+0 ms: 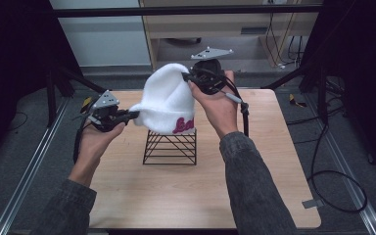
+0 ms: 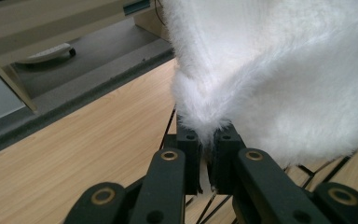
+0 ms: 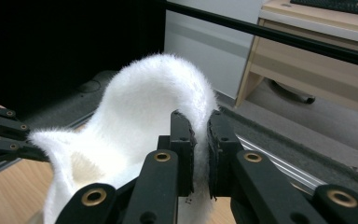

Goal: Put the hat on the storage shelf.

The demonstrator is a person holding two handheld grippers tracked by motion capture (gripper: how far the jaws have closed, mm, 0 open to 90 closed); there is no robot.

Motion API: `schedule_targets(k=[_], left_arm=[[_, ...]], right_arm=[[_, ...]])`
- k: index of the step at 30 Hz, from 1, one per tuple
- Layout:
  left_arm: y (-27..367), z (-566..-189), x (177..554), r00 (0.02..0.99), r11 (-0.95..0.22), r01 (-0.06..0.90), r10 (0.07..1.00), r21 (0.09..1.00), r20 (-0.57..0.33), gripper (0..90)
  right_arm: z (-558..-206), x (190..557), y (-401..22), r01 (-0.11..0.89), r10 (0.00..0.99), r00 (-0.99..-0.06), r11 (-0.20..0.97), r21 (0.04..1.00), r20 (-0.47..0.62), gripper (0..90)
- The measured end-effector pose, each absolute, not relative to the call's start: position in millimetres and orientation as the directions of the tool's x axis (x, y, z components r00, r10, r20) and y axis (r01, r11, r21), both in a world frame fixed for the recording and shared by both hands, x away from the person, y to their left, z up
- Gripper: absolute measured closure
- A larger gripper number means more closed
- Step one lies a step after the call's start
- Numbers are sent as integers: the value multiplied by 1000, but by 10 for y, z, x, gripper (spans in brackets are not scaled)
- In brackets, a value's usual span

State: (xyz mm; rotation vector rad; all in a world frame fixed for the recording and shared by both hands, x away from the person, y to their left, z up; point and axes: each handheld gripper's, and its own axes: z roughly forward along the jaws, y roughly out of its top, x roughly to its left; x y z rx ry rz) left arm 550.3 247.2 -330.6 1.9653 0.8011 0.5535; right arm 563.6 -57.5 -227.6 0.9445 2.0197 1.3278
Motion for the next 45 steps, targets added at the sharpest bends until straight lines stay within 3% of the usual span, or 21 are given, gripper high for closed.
schedule_targets(k=[9,26,45], left_arm=[[2392,-3453,5585,680,-383,313,730,869,76,844],[2572,-3733,5393,664,-356,302,744,884,73,844],[2608,-3983,5277,720,-442,321,689,838,88,841]], right_arm=[[-2444,5720,-693,280,807,-589,237,930,-28,834],[-2612,5415,-559,257,717,-694,335,907,-68,829],[-2852,5290,-488,296,684,-728,386,874,-55,827]])
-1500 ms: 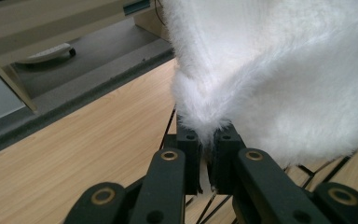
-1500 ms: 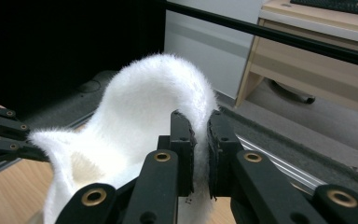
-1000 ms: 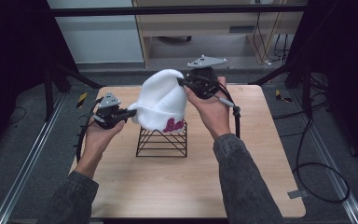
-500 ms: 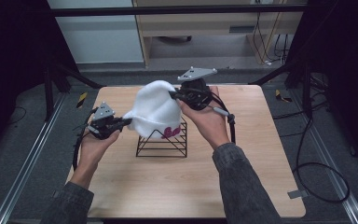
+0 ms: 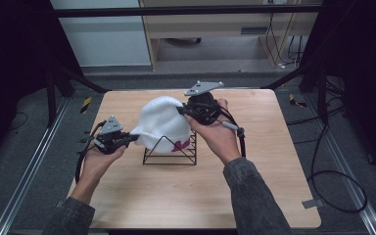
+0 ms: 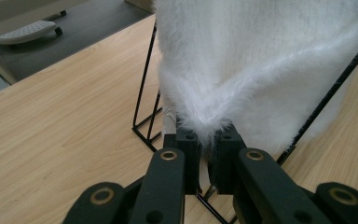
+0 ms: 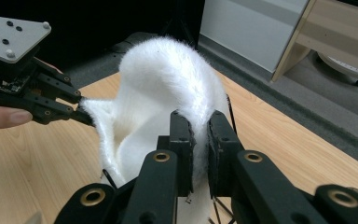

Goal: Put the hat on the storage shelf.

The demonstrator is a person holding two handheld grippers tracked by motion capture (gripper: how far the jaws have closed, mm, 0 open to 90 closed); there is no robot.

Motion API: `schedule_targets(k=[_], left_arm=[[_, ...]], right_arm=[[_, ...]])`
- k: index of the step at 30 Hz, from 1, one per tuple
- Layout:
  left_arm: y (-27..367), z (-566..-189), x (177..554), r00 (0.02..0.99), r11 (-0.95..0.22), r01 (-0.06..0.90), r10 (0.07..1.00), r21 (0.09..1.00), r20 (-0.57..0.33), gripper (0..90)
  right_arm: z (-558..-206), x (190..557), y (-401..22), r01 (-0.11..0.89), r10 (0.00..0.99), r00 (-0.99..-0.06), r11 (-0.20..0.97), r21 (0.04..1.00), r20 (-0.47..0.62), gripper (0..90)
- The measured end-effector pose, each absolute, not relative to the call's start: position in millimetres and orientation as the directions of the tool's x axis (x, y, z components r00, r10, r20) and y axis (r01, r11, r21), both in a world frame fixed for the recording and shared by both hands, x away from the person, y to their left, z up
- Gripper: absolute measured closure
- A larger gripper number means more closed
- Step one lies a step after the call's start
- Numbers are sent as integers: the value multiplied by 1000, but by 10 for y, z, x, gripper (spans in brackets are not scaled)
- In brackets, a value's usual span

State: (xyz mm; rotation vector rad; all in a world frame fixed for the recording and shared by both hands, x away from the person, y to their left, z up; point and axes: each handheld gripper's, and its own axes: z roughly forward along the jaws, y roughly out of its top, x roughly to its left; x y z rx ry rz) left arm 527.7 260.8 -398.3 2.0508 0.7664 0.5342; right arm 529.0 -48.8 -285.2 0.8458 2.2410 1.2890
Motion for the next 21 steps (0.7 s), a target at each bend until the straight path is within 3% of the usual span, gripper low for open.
schedule_targets(k=[3,5,21], left_arm=[[2595,-3980,5249,724,-438,315,685,842,85,841],[2614,-4010,5263,729,-404,347,684,846,27,841],[2599,-4230,5206,730,-436,355,681,827,46,840]], right_arm=[[-2857,5269,-497,291,681,-730,388,874,-59,825],[-2875,5260,-499,290,678,-734,378,879,-49,825],[-3139,5187,-524,319,663,-748,388,865,-22,821]])
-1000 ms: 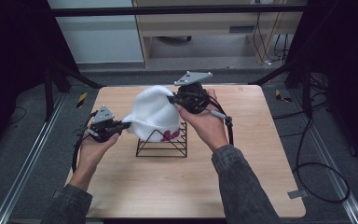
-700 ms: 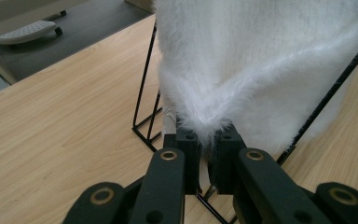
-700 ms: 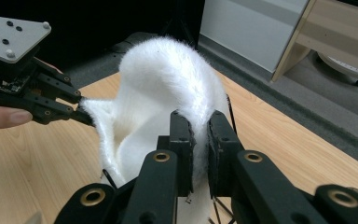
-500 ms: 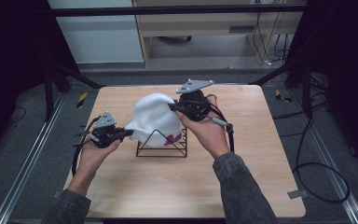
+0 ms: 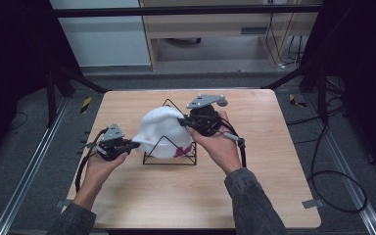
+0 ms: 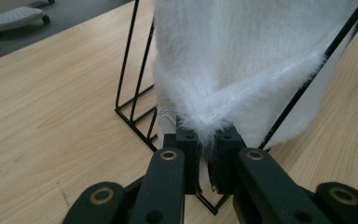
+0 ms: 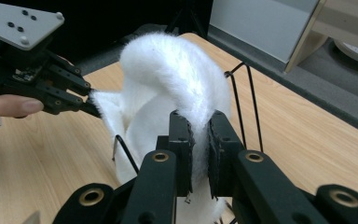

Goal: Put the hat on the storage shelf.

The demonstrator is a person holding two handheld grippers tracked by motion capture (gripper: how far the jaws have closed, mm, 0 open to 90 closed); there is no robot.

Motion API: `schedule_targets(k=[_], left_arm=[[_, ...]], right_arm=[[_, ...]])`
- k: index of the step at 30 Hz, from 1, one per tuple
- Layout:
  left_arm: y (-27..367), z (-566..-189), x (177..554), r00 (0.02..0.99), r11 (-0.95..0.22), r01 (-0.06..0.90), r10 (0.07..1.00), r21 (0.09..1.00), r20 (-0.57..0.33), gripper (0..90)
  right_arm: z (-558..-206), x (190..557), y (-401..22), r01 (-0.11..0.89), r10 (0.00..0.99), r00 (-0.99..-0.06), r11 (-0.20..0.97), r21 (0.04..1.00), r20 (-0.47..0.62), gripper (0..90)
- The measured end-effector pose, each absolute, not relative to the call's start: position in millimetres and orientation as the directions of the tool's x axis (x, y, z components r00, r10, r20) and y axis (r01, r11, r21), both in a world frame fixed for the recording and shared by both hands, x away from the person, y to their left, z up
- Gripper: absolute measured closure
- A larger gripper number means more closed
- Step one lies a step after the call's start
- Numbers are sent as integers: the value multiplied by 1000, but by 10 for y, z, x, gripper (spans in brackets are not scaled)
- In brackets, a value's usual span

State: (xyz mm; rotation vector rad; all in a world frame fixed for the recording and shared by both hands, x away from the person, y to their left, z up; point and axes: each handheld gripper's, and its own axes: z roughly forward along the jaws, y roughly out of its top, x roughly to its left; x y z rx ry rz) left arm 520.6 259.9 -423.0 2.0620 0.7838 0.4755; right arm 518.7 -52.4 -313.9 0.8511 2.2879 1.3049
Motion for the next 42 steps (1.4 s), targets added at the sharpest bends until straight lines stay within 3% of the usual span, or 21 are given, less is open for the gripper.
schedule_targets(k=[27,42], left_arm=[[2606,-4397,5175,739,-493,379,671,783,65,840],[2612,-4479,5214,732,-477,409,681,778,32,840]], right_arm=[[-3319,5174,-411,361,637,-771,450,817,-10,797],[-3372,5179,-378,362,615,-788,466,807,-2,799]])
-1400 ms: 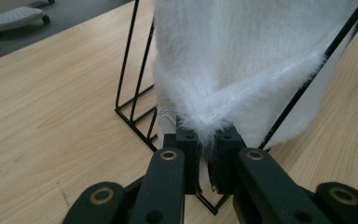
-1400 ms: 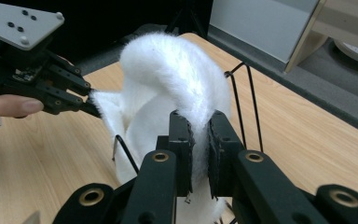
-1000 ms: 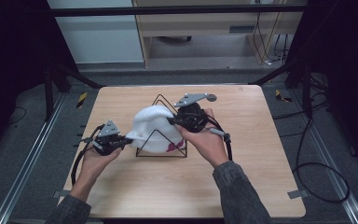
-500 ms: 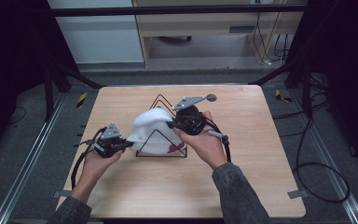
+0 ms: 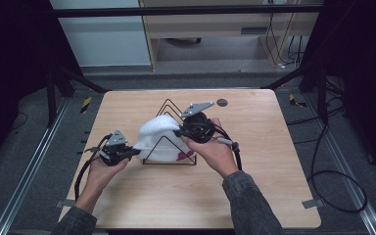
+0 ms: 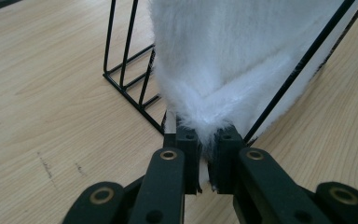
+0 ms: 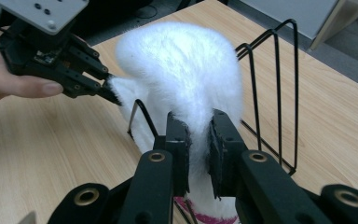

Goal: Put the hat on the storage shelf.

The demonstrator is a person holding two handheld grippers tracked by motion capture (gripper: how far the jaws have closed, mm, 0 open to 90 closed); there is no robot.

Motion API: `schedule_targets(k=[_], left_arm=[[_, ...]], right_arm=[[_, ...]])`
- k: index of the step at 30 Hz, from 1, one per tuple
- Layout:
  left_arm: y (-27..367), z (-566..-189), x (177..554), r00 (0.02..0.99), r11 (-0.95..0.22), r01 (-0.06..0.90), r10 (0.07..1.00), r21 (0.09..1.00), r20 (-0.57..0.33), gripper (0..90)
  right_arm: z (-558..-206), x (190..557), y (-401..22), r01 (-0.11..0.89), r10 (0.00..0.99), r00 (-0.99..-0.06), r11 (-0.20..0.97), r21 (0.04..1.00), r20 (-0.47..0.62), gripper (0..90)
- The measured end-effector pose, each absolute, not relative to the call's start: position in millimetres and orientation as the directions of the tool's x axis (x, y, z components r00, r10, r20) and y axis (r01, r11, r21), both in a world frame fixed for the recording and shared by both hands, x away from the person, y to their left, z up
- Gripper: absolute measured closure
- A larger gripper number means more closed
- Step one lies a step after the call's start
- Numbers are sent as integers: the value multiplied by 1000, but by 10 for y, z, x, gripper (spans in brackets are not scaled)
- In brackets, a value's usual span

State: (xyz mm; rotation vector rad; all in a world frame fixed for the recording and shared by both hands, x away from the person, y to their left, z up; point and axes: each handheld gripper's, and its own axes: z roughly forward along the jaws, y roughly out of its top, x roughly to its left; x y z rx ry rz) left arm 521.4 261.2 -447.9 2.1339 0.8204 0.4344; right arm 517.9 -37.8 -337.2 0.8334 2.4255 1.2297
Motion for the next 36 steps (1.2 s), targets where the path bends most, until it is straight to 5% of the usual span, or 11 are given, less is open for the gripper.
schedule_targets(k=[16,36], left_arm=[[2602,-4532,5120,745,-495,407,666,768,35,838],[2672,-4564,5187,727,-508,417,684,754,58,811]], right_arm=[[-3375,5291,-383,386,646,-763,463,798,-6,774],[-3389,5220,-336,390,620,-785,491,779,2,592]])
